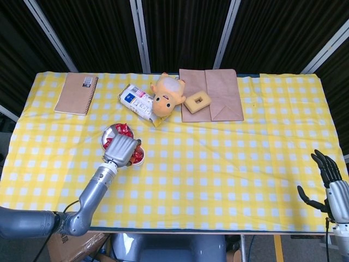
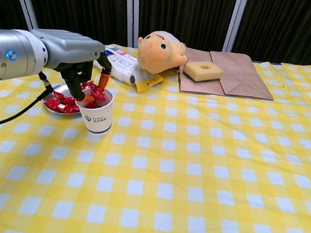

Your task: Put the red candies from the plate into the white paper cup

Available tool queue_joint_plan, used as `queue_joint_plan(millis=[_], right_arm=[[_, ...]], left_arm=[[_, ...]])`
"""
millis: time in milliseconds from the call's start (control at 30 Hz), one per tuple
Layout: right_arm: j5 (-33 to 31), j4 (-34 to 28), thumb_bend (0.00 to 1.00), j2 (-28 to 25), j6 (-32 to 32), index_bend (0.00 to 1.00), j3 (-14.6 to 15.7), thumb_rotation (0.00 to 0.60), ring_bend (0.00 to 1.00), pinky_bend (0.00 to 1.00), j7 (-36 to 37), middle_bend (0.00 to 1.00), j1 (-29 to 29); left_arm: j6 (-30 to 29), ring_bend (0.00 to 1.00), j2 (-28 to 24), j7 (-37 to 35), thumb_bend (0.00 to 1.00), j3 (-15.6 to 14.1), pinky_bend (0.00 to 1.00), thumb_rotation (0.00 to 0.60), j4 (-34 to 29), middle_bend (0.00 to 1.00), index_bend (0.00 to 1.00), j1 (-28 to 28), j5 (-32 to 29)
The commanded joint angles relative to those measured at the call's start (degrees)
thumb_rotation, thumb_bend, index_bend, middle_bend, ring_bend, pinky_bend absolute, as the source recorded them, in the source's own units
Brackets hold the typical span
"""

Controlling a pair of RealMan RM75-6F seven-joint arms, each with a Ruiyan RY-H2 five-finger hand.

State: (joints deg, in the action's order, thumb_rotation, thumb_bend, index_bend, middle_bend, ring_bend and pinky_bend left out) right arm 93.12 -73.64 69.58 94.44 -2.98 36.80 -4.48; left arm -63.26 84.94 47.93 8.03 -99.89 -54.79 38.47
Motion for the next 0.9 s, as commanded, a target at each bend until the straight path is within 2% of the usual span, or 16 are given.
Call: queue_joint_plan(millis=[33,233,467,567,667,800,900], right_arm=[[-0.1,0.0,0.42,0.0,0.0,0.0,0.0,0.6,0.0,0.0,0.1,0.0,0.0],[0.0,0.0,0.42,0.0,0.1,0.0,0.0,0.6,0.0,0.0,0.1,0.0,0.0],[0.0,0.0,0.42,0.0,0.2,0.0,0.0,0.6,0.0,0.0,-0.1,0.0,0.0],[-0.1,0.0,0.42,0.0,0.1,0.0,0.0,0.6,0.0,0.0,0.0,0.0,0.0],[-0.1,0.0,0.42,0.0,0.0,0.0,0.0,0.6,0.0,0.0,0.0,0.0,0.0],[-0.1,-0.1,0.42,0.0,0.0,0.0,0.0,0.6,0.0,0.0,0.0,0.0,0.0],[-0.2,0.0,0.42,0.0,0.0,0.0,0.0,0.6,0.0,0.0,0.0,0.0,0.0]], left_arm=[[0.0,1.0,0.1,0.4,0.31,-0.1,0.97,0.6,-0.2,0.93,0.45,-0.3,-0.6],[-0.7,1.0,-1.0,0.0,0.26,0.1,0.97,0.6,-0.6,0.92,0.42,-0.2,-1.3],[-1.2,1.0,-2.5,-1.4,0.25,0.7,0.97,0.6,-0.7,0.91,0.4,0.2,-0.9],[-1.8,0.99,-3.4,-2.1,0.25,0.8,0.97,0.6,-0.8,0.85,0.39,0.6,-0.4],[-2.1,0.98,-4.6,-2.9,0.25,1.0,0.97,0.6,-0.4,0.74,0.37,1.2,-0.5],[-1.9,0.97,-5.9,-3.4,0.25,1.0,0.97,0.6,0.7,0.53,0.35,1.5,-0.6],[-1.3,0.97,-6.4,-3.8,0.25,1.3,0.97,0.6,1.9,0.45,0.33,1.6,-1.3]])
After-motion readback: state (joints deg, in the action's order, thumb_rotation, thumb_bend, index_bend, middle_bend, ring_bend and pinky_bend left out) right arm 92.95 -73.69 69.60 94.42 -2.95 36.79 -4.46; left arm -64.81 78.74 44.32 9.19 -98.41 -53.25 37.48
